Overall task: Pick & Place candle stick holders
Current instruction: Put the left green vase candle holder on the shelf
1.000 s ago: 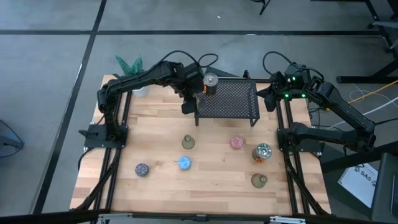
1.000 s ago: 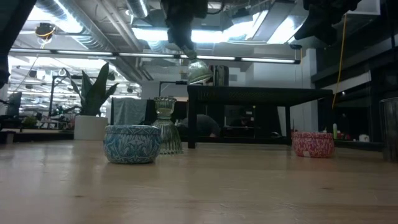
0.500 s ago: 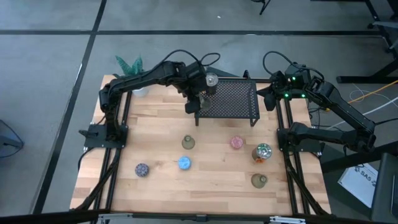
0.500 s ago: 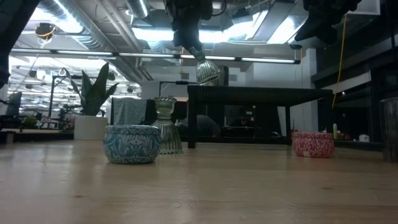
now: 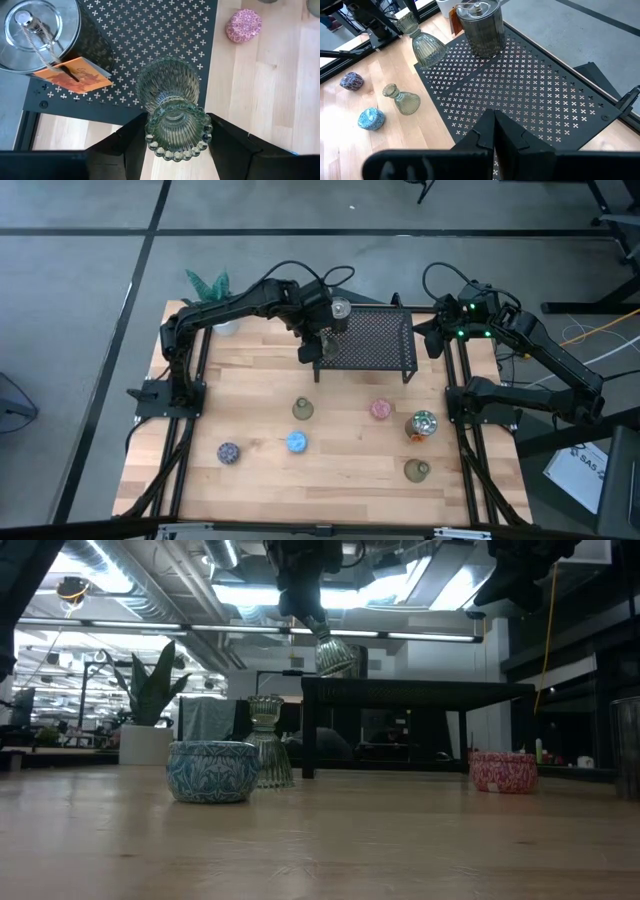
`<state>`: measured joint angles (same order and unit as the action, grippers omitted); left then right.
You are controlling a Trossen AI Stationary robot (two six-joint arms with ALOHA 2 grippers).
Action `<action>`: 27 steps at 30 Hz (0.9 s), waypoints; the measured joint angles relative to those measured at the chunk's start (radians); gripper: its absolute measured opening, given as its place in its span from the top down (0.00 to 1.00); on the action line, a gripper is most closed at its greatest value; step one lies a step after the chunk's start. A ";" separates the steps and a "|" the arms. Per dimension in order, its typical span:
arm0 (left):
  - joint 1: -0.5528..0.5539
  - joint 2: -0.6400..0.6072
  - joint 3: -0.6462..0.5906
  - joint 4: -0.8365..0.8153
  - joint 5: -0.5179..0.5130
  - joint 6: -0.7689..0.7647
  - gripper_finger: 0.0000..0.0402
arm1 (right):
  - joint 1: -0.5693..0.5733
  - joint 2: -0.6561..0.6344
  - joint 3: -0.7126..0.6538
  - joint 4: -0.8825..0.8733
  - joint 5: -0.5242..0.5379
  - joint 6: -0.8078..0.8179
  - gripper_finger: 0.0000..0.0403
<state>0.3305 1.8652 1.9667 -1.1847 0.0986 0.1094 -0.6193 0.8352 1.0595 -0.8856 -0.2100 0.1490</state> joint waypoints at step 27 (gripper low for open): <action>-0.002 0.021 -0.001 0.016 0.027 -0.026 0.54 | 0.000 0.000 0.000 0.000 -0.001 0.000 0.98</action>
<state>0.3289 1.8866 1.9659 -1.1685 0.1258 0.0834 -0.6193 0.8352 1.0595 -0.8856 -0.2108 0.1490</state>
